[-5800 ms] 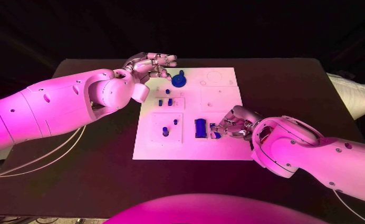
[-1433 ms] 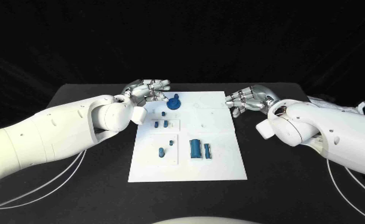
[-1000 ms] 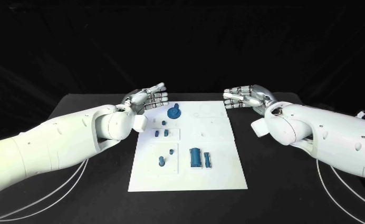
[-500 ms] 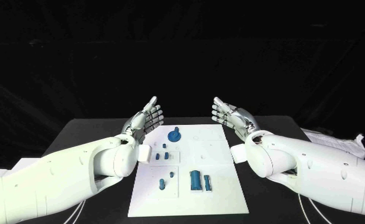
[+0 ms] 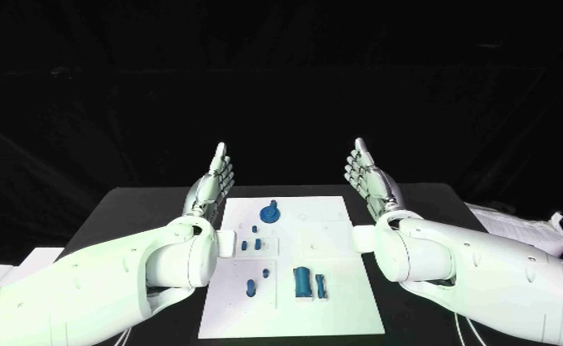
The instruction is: Assemble the parts on the task board
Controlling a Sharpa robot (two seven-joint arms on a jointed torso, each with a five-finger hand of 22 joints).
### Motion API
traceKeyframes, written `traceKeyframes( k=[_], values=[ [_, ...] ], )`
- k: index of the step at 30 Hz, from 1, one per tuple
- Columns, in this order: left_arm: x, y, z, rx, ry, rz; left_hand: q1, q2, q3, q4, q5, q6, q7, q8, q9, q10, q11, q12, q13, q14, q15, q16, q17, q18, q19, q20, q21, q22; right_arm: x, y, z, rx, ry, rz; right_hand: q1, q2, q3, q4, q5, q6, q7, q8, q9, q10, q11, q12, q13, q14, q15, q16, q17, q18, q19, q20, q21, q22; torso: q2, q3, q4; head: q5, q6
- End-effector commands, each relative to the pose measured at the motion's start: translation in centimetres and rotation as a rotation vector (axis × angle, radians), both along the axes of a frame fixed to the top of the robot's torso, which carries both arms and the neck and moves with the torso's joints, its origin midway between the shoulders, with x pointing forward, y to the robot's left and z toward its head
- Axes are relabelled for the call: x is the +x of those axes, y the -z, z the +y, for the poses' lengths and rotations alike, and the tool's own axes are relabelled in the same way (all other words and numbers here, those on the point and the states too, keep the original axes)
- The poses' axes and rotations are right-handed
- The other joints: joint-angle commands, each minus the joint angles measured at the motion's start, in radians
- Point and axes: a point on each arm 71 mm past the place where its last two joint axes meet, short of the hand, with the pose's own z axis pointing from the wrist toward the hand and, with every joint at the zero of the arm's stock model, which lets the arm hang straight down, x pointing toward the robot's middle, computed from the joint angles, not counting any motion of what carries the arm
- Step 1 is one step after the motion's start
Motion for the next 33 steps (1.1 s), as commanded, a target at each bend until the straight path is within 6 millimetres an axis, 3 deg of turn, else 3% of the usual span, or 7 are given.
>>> traceKeyframes(
  k=[1,6,16,18,19,23,33],
  values=[
    [-0.01,-0.48,0.08,0.030,-0.024,-0.058,-0.097,0.000,-0.018,-0.001,-0.007,-0.074,-0.001,-0.007,-0.002,-0.081,0.000,-0.006,-0.001,-0.072,0.000,-0.096,-0.030,-0.022,-0.067,-0.005,-0.006,-0.040,-0.04,-0.19,-0.10,0.002,0.027,-0.024,-0.117,-0.001,0.007,0.000,-0.005,-0.075,-0.003,-0.003,-0.008,-0.084,-0.001,-0.006,-0.005,-0.084,-0.001,-0.007,-0.016,-0.021,-0.073,-0.006,-0.027,-0.004,0.000,-0.0001,0.0002,0.000,0.000],
    [-0.01,-0.48,0.08,0.030,-0.024,-0.058,-0.137,0.000,-0.018,-0.001,-0.007,-0.105,-0.001,-0.007,-0.002,-0.115,0.000,-0.006,-0.001,-0.102,0.000,-0.096,-0.030,-0.022,-0.096,-0.005,-0.006,-0.125,-0.04,-0.19,-0.10,0.002,0.027,-0.024,-0.163,-0.001,0.007,0.000,-0.005,-0.106,-0.003,-0.003,-0.008,-0.118,-0.001,-0.006,-0.005,-0.117,-0.001,-0.007,-0.016,-0.021,-0.103,-0.006,-0.027,-0.004,0.000,-0.0001,0.0002,0.000,0.000],
    [-0.01,-0.48,0.08,0.030,-0.024,-0.058,-0.191,0.000,-0.018,-0.001,-0.007,-0.147,-0.001,-0.007,-0.002,-0.162,0.000,-0.006,-0.001,-0.142,0.000,-0.096,-0.030,-0.022,-0.133,-0.005,-0.006,-0.125,-0.04,-0.19,-0.10,0.002,0.027,-0.024,-0.229,-0.001,0.007,0.000,-0.005,-0.148,-0.003,-0.003,-0.008,-0.166,-0.001,-0.006,-0.005,-0.165,-0.001,-0.007,-0.016,-0.021,-0.144,-0.006,-0.027,-0.004,0.000,-0.0001,0.0002,0.000,0.000],
    [-0.01,-0.48,0.08,0.030,-0.024,-0.058,-0.227,0.000,-0.018,-0.001,-0.007,-0.233,-0.001,-0.007,-0.002,-0.255,0.000,-0.006,-0.001,-0.226,0.000,-0.096,-0.030,-0.022,-0.212,-0.005,-0.006,-0.125,-0.04,-0.19,-0.10,0.002,0.027,-0.024,-0.239,-0.001,0.007,0.000,-0.005,-0.151,-0.003,-0.003,-0.008,-0.171,-0.001,-0.006,-0.005,-0.169,-0.001,-0.007,-0.016,-0.021,-0.149,-0.006,-0.027,-0.004,0.000,-0.0001,0.0002,0.000,0.000],
    [-0.01,-0.48,0.08,0.030,-0.024,-0.058,-0.304,0.000,-0.018,-0.001,-0.007,-0.233,-0.001,-0.007,-0.002,-0.255,0.000,-0.006,-0.001,-0.226,0.000,-0.096,-0.030,-0.022,-0.212,-0.005,-0.006,-0.125,-0.04,-0.19,-0.10,0.002,0.027,-0.024,-0.244,-0.001,0.007,0.000,-0.005,-0.156,-0.003,-0.003,-0.008,-0.175,-0.001,-0.006,-0.005,-0.174,-0.001,-0.007,-0.016,-0.021,-0.152,-0.006,-0.027,-0.004,0.000,-0.0001,0.0002,0.000,0.000],
    [-0.01,-0.48,0.08,0.030,-0.024,-0.058,-0.304,0.000,-0.018,-0.001,-0.007,-0.233,-0.001,-0.007,-0.002,-0.255,0.000,-0.006,-0.001,-0.226,0.000,-0.096,-0.030,-0.022,-0.212,-0.005,-0.006,-0.125,-0.04,-0.19,-0.10,0.002,0.027,-0.024,-0.364,-0.001,0.007,0.000,-0.005,-0.235,-0.003,-0.003,-0.008,-0.263,-0.001,-0.006,-0.005,-0.261,-0.001,-0.007,-0.016,-0.021,-0.231,-0.006,-0.027,-0.004,0.000,-0.0001,0.0002,0.000,0.000],
    [-0.01,-0.48,0.08,0.030,-0.024,-0.058,-0.304,0.000,-0.018,-0.001,-0.007,-0.233,-0.001,-0.007,-0.002,-0.255,0.000,-0.006,-0.001,-0.226,0.000,-0.096,-0.030,-0.022,-0.212,-0.005,-0.006,-0.125,-0.04,-0.19,-0.10,0.002,0.027,-0.024,-0.364,-0.001,0.007,0.000,-0.005,-0.235,-0.003,-0.003,-0.008,-0.263,-0.001,-0.006,-0.005,-0.261,-0.001,-0.007,-0.016,-0.021,-0.231,-0.006,-0.027,-0.004,0.000,-0.0001,0.0002,0.000,0.000]
  ],
)
